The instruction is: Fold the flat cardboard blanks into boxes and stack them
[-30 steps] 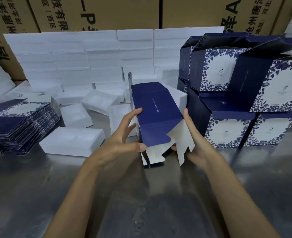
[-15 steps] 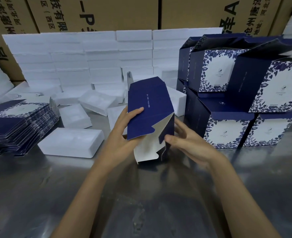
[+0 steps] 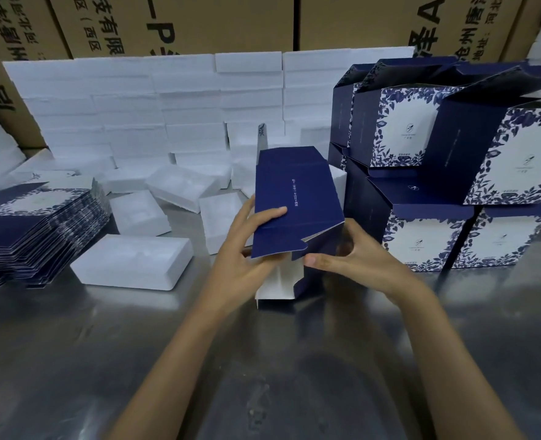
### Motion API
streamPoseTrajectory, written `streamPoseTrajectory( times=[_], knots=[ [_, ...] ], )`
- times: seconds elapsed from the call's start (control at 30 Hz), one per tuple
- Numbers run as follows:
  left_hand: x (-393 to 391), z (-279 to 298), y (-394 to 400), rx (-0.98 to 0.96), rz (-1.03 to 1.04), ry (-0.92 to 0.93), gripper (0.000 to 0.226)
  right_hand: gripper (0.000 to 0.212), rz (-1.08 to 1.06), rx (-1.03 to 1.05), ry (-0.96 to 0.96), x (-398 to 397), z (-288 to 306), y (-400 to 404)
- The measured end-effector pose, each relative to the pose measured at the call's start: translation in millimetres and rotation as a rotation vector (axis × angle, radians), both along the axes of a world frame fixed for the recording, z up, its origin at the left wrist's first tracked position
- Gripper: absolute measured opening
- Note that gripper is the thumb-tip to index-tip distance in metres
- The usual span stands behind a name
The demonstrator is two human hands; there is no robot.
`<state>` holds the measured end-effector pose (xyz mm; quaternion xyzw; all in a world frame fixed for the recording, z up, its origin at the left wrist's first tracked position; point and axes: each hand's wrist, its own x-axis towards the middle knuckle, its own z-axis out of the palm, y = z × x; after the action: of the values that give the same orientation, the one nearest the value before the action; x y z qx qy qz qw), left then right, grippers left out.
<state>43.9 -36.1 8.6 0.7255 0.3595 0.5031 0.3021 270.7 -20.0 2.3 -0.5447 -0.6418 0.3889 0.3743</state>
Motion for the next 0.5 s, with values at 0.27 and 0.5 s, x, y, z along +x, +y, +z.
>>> streamPoseTrajectory(
  times=[0.27, 0.5],
  knots=[
    [-3, 5, -4, 0.008, 0.058, 0.023, 0.047, 0.022, -0.182, 0.36, -0.352, -25, -13, 7],
    [0, 1, -4, 0.062, 0.134, 0.029, 0.043, 0.059, -0.207, 0.249, -0.548, -17, -19, 11]
  ],
)
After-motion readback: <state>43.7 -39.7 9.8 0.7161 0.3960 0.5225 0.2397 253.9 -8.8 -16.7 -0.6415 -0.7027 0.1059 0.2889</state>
